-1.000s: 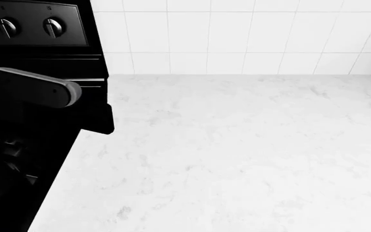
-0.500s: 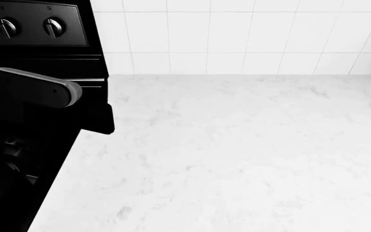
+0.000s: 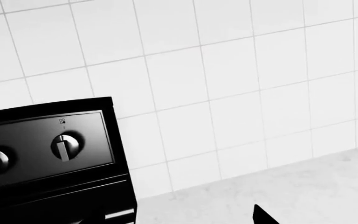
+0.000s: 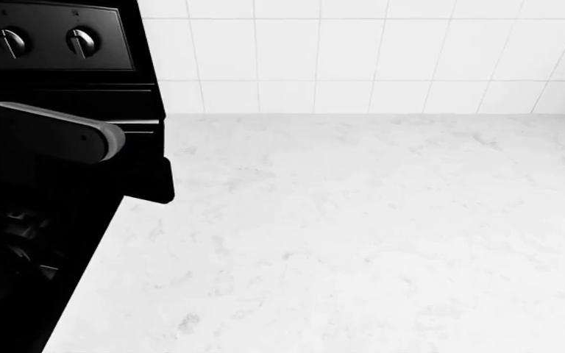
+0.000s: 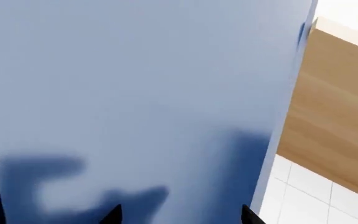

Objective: Pick the apricot, corn from the counter and place them in the cabinet. Then close the cabinet.

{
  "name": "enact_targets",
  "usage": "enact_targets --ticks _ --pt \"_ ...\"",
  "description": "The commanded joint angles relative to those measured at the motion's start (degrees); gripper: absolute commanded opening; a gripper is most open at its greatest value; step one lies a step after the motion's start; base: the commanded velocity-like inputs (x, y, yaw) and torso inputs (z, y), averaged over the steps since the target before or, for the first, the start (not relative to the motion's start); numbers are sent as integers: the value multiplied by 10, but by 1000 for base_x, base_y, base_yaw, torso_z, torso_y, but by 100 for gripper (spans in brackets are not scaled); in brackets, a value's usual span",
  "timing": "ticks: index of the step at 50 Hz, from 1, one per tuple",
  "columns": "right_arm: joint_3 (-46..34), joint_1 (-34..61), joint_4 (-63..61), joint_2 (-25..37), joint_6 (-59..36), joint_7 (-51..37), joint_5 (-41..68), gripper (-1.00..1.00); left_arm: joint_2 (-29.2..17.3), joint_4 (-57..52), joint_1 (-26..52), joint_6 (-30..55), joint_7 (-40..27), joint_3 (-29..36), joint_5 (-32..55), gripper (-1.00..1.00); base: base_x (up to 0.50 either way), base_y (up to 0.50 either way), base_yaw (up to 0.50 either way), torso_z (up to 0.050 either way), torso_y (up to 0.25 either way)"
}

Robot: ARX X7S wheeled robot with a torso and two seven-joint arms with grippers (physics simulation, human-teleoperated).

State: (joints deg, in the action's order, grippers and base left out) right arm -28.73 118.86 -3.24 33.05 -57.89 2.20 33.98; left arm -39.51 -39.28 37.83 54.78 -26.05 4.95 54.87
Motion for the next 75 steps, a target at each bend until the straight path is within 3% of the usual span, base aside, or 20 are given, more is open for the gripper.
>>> enact_targets --ticks 1,53,75 --pt "-92 26 32 -45 3 61 1 100 -1 1 -2 -4 0 2 -1 100 11 5 7 0 -12" --pt "-258 101 144 -84 -31 107 -115 100 -7 4 -3 -13 -2 4 3 100 5 2 5 1 -7" --pt "-366 118 254 -123 28 163 -190 100 -11 1 -1 -11 -7 1 11 100 7 0 3 1 -10"
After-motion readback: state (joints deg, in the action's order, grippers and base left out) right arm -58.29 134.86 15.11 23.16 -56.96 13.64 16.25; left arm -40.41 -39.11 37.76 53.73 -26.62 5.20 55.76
